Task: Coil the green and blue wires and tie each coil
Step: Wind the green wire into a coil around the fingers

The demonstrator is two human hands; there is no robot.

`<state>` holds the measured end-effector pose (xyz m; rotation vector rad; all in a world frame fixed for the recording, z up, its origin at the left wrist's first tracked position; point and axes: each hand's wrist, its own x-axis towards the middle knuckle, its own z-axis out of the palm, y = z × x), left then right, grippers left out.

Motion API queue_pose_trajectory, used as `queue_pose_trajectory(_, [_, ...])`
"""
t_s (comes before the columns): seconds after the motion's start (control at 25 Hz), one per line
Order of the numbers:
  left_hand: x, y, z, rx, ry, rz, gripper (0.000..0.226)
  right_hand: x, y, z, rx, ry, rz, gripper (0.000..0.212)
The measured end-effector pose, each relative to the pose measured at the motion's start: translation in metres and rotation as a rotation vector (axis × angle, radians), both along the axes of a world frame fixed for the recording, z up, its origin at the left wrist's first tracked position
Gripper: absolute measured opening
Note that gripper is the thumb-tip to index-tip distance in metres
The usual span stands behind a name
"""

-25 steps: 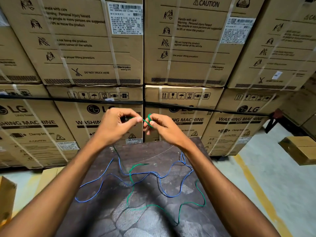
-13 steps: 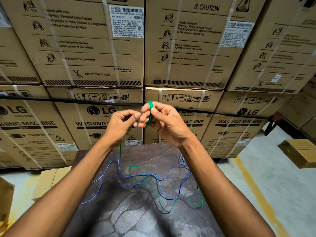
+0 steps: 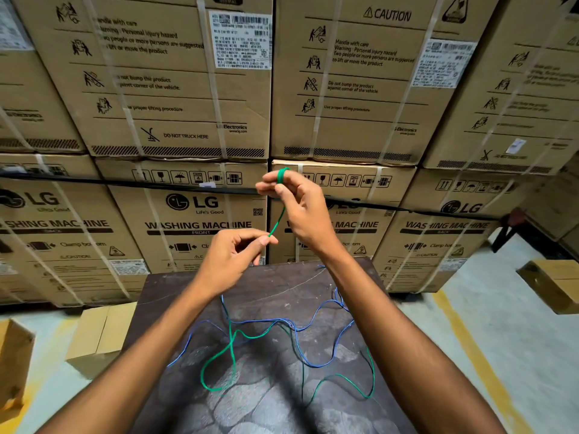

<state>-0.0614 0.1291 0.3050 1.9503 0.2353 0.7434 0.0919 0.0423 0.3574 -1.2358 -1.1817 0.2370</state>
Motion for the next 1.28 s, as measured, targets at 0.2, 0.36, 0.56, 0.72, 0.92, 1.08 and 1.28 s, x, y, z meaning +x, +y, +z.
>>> queue_pose_trajectory(0.2, [-0.016, 0.018, 0.027, 0.057, -0.084, 0.108, 0.022, 0.008, -0.007, -0.024, -0.310, -0.293, -0.016, 0.021])
queue_pose_trajectory(0.36, [-0.011, 0.038, 0.047, 0.070, -0.104, 0.134, 0.020, -0.004, -0.018, -0.026, -0.447, -0.174, 0.251, 0.024])
queue_pose_trajectory(0.56, [0.007, 0.039, 0.052, -0.181, -0.141, 0.104, 0.018, -0.017, -0.035, -0.005, -0.316, 0.211, 0.600, 0.028])
queue_pose_trajectory(0.72, [0.018, 0.029, 0.032, -0.421, -0.164, 0.048, 0.026, -0.024, -0.037, 0.014, -0.091, 0.454, 0.645, 0.030])
queue_pose_trajectory(0.92, [0.020, 0.009, -0.002, -0.360, -0.072, 0.085, 0.027, -0.017, -0.020, 0.032, 0.128, 0.538, 0.498, 0.025])
queue_pose_trajectory(1.08, [0.004, -0.003, -0.017, -0.212, -0.031, 0.056, 0.024, 0.006, -0.005, 0.034, 0.121, 0.267, 0.204, 0.025])
queue_pose_trajectory(1.28, [-0.012, 0.003, 0.000, -0.033, -0.038, 0.028, 0.022, 0.011, 0.004, 0.007, -0.116, -0.278, -0.014, 0.022])
